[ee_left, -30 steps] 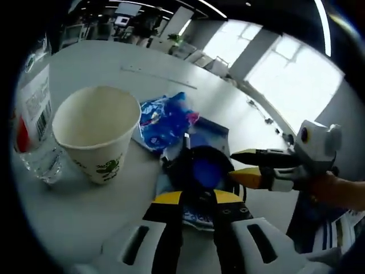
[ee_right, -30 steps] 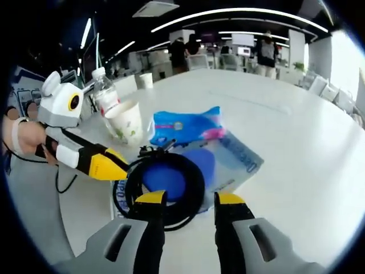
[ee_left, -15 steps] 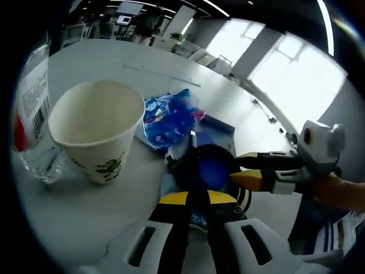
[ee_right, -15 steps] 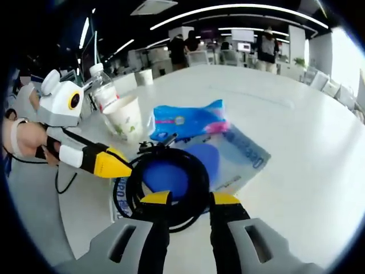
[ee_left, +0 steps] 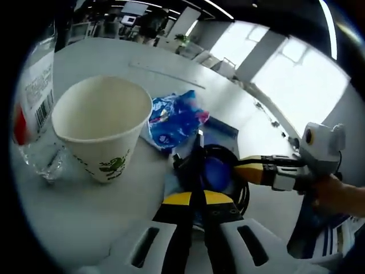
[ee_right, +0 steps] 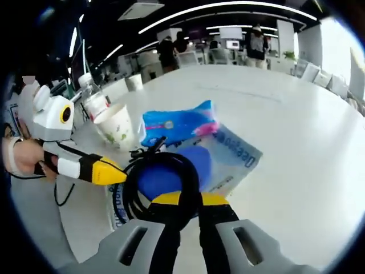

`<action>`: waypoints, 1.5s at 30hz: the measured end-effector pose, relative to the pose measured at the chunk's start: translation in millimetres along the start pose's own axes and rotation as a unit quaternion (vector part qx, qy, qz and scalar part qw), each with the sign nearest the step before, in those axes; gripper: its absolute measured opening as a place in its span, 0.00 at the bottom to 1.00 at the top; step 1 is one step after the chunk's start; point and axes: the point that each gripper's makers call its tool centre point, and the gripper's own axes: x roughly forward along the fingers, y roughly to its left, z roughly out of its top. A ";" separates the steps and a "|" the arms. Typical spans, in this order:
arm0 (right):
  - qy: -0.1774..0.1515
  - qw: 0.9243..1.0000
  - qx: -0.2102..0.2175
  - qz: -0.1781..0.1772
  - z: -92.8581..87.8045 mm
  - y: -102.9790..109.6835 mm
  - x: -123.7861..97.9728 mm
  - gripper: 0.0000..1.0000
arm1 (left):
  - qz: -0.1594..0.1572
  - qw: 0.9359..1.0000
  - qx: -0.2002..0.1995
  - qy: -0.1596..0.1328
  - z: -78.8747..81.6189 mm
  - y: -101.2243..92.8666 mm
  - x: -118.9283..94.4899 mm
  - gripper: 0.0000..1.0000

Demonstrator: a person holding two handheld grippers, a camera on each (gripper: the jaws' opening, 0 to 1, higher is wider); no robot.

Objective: Arrange the tabletop items into an orderly group along one side of the table until the central work area is clear of visible clutter.

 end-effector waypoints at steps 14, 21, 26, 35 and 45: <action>-0.010 0.999 0.034 -0.006 3.6 -0.8 -9.5 0.04 | -0.009 1.000 -0.011 -0.011 6.0 -5.2 -5.8 0.00; -0.025 0.998 0.053 -0.005 9.8 0.5 -16.8 0.01 | -0.013 1.000 -0.007 -0.014 7.3 -9.8 -11.9 0.00; -0.027 0.999 0.043 -0.003 11.8 3.5 -20.9 0.01 | -0.016 1.000 -0.002 -0.015 7.5 -12.9 -16.6 0.00; -0.044 0.998 0.050 -0.002 16.7 8.4 -36.8 0.01 | -0.025 0.999 0.010 -0.019 11.7 -22.9 -25.6 0.00; -0.063 0.996 0.058 -0.014 17.0 3.5 -67.5 0.01 | -0.050 0.998 0.035 -0.017 13.6 -47.6 -27.4 0.00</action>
